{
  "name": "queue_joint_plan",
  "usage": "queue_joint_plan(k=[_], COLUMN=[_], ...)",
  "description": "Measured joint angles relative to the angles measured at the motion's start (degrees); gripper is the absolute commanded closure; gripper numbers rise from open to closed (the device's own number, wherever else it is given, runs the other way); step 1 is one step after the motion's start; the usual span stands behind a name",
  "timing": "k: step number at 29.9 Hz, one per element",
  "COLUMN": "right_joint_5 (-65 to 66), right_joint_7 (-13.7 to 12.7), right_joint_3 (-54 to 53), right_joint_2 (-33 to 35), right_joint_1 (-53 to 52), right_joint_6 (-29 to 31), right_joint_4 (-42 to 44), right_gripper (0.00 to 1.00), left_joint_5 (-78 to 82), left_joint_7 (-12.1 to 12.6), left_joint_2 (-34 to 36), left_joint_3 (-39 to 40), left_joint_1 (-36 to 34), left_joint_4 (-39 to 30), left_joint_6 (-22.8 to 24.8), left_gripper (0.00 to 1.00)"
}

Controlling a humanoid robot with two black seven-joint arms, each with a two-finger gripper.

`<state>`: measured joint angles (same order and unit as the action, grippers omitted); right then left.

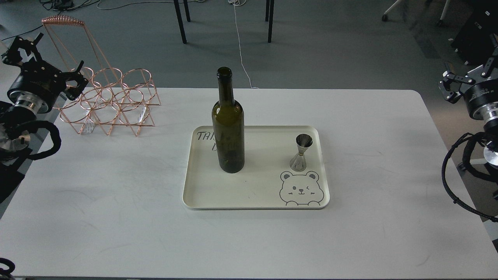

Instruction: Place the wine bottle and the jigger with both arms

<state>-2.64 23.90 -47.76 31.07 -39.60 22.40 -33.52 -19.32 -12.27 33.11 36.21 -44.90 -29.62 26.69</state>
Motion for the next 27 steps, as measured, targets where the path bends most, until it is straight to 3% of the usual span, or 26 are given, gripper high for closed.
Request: queue_joint_plan(k=[6,14,20,27], right_joint_5=[0.08,1.44,7.59,29.76], right_joint_7=[-0.15,0.05,0.54,1.48], right_joint_3=[0.53,5.23,12.49,14.91], right_joint_2=[-0.11,3.44,11.00,18.65], right_joint_1=[0.00,0.70,1.20,5.89], right_joint_6=[-0.20,-1.17,-7.15,-17.10], right_joint_4=[-0.91,-9.49,-21.27,-36.47], right_gripper=[0.01,0.01,0.02,0.02], left_joint_5=[-0.02,-0.03,-0.11,-0.02], left_joint_7=[-0.25,-0.29,-0.30,-0.28], left_joint_2=[-0.15,-0.23,-0.06,-0.12], left_joint_3=[0.00,-0.05,0.00,-0.09], left_joint_1=[0.00,0.00,-0.02,-0.13], left_joint_4=[0.00,-0.04,-0.01,-0.13], left_joint_6=[0.03,0.04,0.04,0.04], left_gripper=[0.02,0.02,0.02,0.02])
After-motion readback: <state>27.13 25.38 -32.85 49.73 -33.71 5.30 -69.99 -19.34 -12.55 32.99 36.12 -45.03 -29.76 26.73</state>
